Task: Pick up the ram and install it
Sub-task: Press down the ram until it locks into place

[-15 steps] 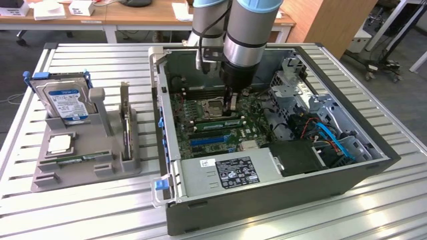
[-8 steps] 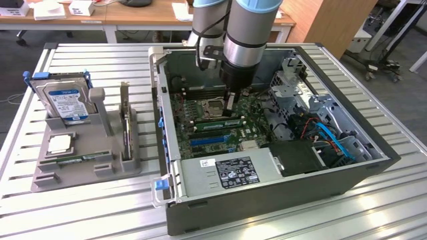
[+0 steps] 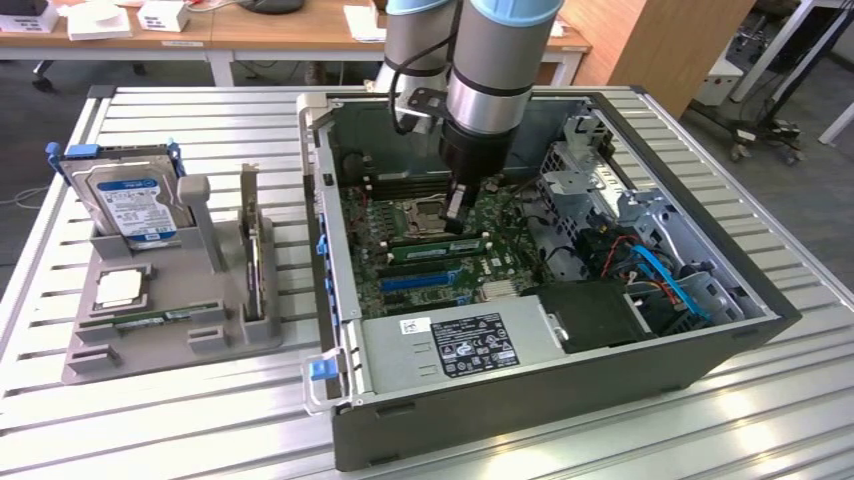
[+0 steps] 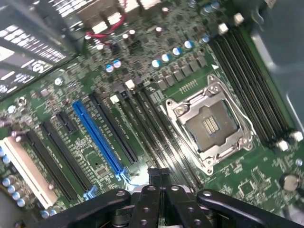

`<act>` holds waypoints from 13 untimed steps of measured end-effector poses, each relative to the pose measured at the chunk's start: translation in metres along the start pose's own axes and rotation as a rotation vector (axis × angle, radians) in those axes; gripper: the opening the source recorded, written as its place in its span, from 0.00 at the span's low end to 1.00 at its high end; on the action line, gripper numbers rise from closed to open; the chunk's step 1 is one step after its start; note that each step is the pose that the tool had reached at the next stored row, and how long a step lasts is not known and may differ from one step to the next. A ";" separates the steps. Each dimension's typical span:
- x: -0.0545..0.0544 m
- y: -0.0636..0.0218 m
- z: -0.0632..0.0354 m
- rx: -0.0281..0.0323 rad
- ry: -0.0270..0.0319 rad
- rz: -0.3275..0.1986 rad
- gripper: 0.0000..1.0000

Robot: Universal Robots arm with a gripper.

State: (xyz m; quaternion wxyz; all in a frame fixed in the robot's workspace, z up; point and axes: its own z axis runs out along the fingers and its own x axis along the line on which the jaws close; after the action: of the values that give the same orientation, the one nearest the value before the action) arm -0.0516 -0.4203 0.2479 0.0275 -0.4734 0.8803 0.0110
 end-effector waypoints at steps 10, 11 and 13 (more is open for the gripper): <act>0.000 0.0001 0.0013 0.0098 0.0012 0.166 0.09; 0.000 0.0001 0.0013 0.0104 0.0013 0.176 0.09; 0.000 0.0001 0.0013 0.0105 0.0013 0.177 0.09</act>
State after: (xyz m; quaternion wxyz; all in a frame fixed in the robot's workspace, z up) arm -0.0517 -0.4203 0.2466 0.0283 -0.3935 0.9189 0.0085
